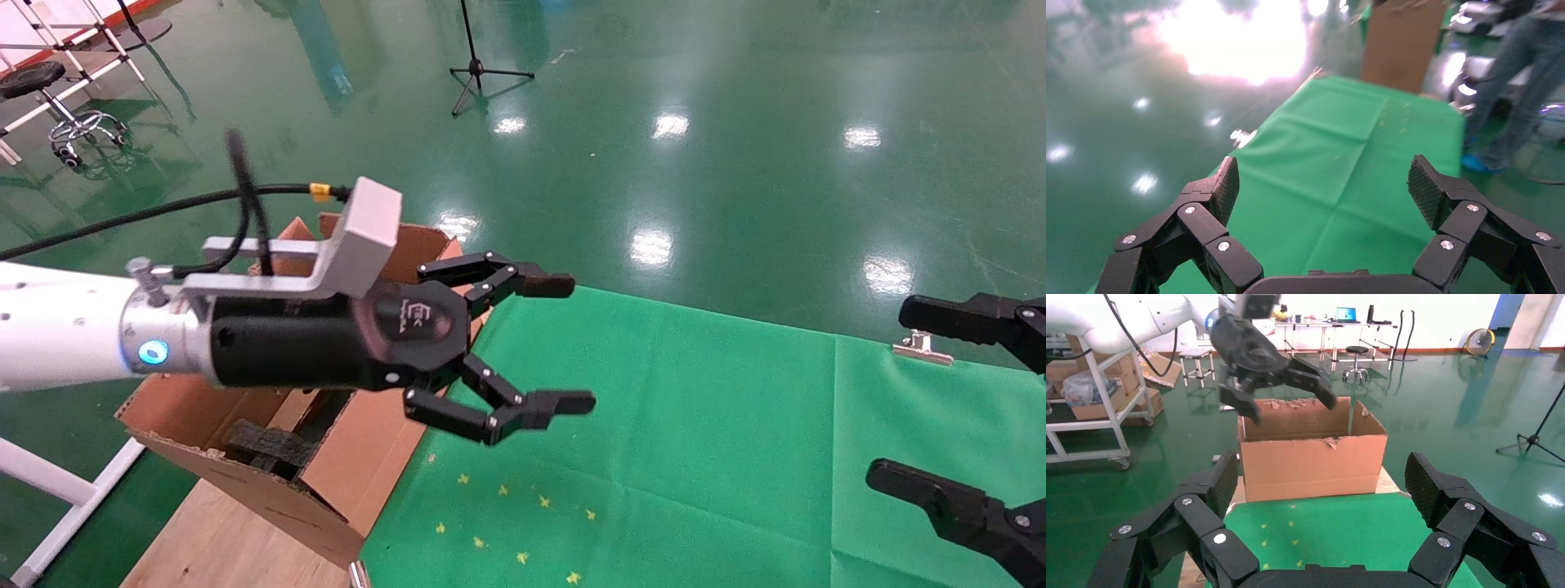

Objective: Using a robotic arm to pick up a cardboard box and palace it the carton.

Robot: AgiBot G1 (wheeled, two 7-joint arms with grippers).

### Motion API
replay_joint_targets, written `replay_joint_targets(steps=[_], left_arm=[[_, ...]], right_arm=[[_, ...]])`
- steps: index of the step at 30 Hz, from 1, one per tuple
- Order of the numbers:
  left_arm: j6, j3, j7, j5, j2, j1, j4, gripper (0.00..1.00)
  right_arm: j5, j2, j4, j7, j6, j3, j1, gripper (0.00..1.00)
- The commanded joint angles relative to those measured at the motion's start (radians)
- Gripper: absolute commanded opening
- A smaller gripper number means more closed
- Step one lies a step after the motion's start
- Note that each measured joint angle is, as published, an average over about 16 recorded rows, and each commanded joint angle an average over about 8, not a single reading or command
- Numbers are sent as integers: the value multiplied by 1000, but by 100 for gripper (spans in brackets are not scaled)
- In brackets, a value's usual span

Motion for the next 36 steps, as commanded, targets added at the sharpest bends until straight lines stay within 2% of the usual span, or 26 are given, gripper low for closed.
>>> replay_joint_targets(steps=[1, 10, 15, 36], left_arm=[[17, -24, 19, -26, 1, 23, -16, 100], [86, -121, 93, -130, 6, 115, -80, 100], [105, -146, 108, -158, 7, 140, -98, 100], [88, -124, 94, -134, 7, 118, -81, 100]], right_arm=[[0, 0, 0, 0, 0, 0, 0, 100], [0, 0, 0, 0, 0, 0, 0, 100], [0, 0, 0, 0, 0, 0, 0, 100], [0, 0, 0, 0, 0, 0, 0, 100]])
